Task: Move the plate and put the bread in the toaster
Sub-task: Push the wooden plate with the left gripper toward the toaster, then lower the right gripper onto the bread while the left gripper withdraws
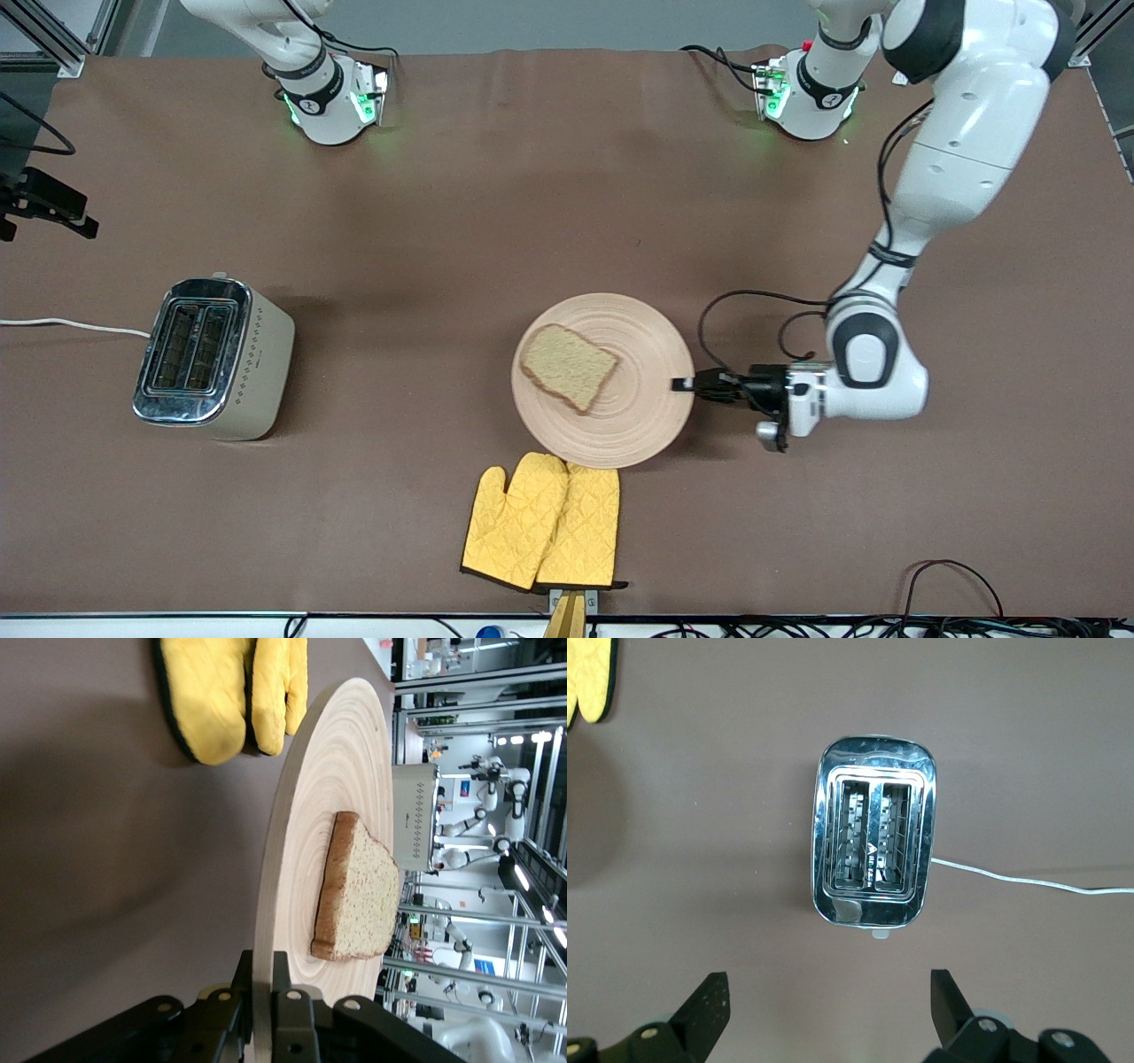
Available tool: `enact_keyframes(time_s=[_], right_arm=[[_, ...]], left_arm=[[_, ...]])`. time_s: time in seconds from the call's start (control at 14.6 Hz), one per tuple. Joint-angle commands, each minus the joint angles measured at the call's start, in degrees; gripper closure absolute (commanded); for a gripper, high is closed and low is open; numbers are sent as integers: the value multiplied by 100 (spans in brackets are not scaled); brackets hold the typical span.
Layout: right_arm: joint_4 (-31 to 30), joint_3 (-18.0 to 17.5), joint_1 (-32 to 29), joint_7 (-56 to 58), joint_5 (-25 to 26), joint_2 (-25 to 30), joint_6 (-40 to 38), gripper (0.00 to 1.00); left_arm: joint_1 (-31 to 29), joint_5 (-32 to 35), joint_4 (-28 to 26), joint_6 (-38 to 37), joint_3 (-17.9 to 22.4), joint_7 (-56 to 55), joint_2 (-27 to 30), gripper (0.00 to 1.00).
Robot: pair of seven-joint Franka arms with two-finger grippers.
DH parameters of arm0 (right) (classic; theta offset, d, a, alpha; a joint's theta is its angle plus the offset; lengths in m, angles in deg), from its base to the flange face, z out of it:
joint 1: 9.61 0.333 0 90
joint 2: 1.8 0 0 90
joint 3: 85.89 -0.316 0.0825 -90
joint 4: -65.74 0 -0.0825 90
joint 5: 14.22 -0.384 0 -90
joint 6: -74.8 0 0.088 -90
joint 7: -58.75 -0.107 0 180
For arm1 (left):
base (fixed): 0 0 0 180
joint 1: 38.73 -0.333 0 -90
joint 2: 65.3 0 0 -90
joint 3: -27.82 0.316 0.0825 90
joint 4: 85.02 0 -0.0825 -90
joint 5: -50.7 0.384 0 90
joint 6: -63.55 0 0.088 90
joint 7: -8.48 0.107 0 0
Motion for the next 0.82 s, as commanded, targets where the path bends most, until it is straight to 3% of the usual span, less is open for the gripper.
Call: enact_keyframes(time_s=[0.0,0.27,0.48,0.75], right_arm=[[-363,-11,-58,152,-130,13,170,0],[-609,-20,99,-267,-175,-39,652,0],[-1381,-29,442,-795,-183,-75,1809,0],[-1542,-29,627,-1122,-472,-881,2681,0]], left_arm=[[671,-651,43,672,-9,-358,-7,99],[1708,-1408,262,1692,0,-542,-261,99],[2184,-1830,499,2212,9,-525,-464,99],[2378,-1972,807,2230,0,-403,-754,99]])
